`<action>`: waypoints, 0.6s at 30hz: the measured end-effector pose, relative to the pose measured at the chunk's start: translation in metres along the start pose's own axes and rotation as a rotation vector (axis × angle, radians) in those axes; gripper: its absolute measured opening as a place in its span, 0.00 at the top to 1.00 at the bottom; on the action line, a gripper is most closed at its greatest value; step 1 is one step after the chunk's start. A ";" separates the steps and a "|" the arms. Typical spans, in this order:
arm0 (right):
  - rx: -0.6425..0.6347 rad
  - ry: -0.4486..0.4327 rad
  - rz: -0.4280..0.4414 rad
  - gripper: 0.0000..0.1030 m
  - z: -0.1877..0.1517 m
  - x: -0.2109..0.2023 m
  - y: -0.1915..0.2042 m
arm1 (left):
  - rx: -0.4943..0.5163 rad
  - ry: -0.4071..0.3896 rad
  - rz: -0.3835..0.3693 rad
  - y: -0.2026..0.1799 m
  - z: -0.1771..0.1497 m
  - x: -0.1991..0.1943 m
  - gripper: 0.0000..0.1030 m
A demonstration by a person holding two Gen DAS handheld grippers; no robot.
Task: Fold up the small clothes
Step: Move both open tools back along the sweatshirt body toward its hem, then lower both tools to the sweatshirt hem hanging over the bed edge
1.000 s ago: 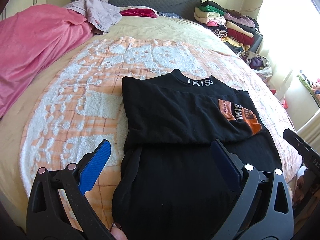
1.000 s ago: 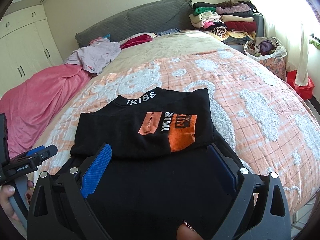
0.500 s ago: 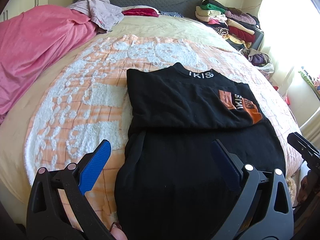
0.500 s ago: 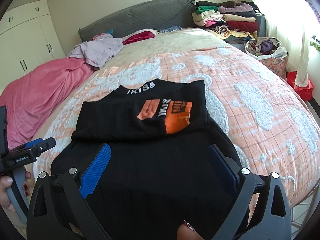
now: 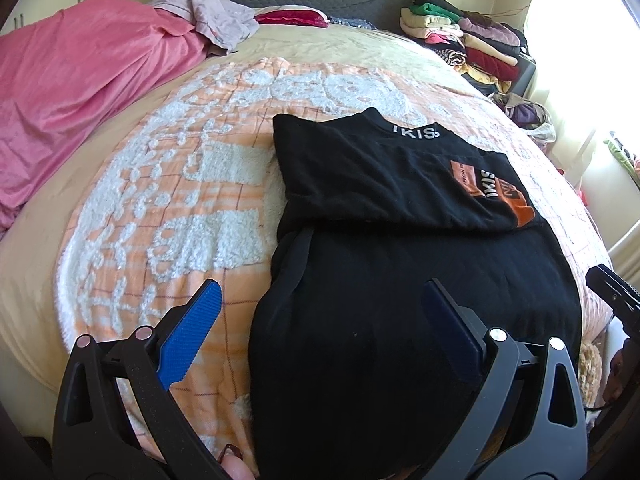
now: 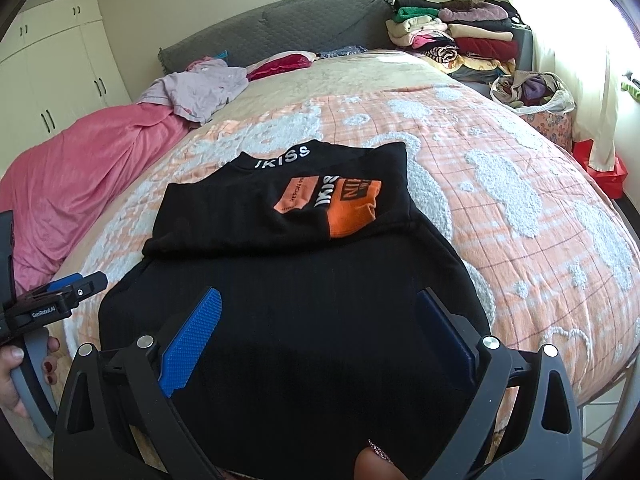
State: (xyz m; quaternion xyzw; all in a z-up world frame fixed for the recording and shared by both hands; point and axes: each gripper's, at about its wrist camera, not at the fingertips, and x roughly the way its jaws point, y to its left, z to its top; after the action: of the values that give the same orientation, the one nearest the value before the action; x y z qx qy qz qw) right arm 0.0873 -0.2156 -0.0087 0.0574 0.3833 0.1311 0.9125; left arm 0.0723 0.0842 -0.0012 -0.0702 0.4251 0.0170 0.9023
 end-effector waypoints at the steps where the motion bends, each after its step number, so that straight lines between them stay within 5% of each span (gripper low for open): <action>1: -0.006 0.000 -0.003 0.06 -0.001 0.000 0.000 | -0.002 0.000 0.000 0.001 -0.001 -0.001 0.09; 18: -0.029 0.011 -0.004 0.06 -0.020 -0.011 -0.001 | -0.026 -0.006 0.011 0.018 -0.024 -0.012 0.09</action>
State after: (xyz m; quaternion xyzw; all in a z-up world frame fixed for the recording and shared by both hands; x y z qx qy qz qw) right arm 0.0662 -0.2197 -0.0157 0.0425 0.3865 0.1350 0.9114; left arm 0.0448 0.0990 -0.0095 -0.0793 0.4223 0.0276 0.9026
